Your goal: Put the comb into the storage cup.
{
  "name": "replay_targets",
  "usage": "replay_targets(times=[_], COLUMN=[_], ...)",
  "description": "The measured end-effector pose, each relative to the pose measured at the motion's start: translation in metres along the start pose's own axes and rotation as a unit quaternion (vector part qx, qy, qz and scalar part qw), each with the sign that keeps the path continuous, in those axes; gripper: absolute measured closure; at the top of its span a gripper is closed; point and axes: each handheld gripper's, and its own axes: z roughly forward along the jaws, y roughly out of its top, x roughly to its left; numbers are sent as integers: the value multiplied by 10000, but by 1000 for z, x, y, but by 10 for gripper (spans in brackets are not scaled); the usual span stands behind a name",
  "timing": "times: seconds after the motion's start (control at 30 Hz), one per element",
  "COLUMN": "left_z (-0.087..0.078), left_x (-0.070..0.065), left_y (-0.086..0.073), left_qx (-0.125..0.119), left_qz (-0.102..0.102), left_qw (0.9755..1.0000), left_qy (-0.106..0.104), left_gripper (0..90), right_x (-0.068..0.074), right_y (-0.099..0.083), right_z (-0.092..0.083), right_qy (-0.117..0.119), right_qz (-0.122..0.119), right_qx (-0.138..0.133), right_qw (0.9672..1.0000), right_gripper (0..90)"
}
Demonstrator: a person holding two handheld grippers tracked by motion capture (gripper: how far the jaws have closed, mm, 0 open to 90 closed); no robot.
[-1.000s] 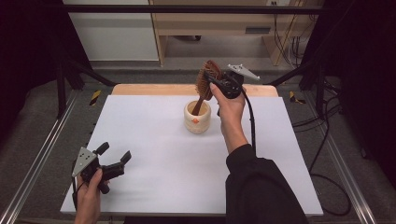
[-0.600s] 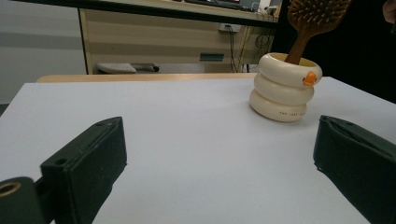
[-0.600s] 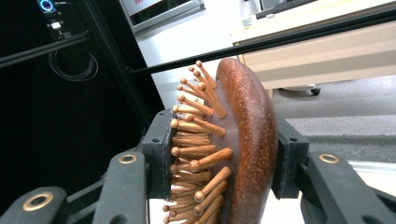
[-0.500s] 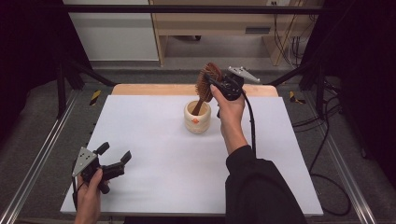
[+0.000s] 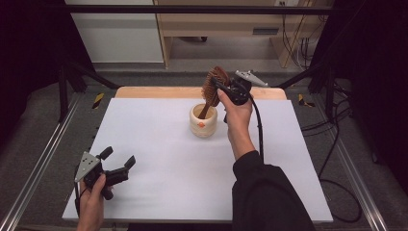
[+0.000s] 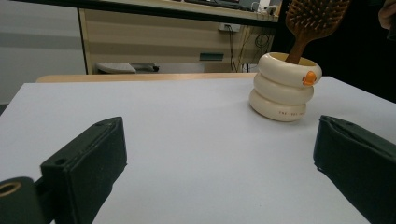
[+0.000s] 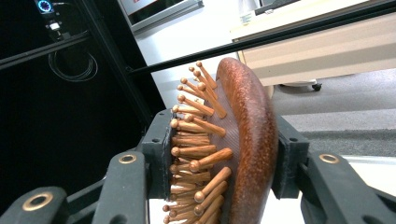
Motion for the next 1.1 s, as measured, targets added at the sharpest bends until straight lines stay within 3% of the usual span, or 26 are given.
replay_targets(times=[1.1], left_z=[0], left_x=[0], left_y=[0], left_qx=[3], left_qz=[1], left_qw=[10000], left_qy=[-5], left_gripper=[28], right_x=[-6], right_y=[-8], right_z=[2], right_qy=[-13], right_qz=[111], right_qx=[18], right_qw=[9999], right_gripper=[511])
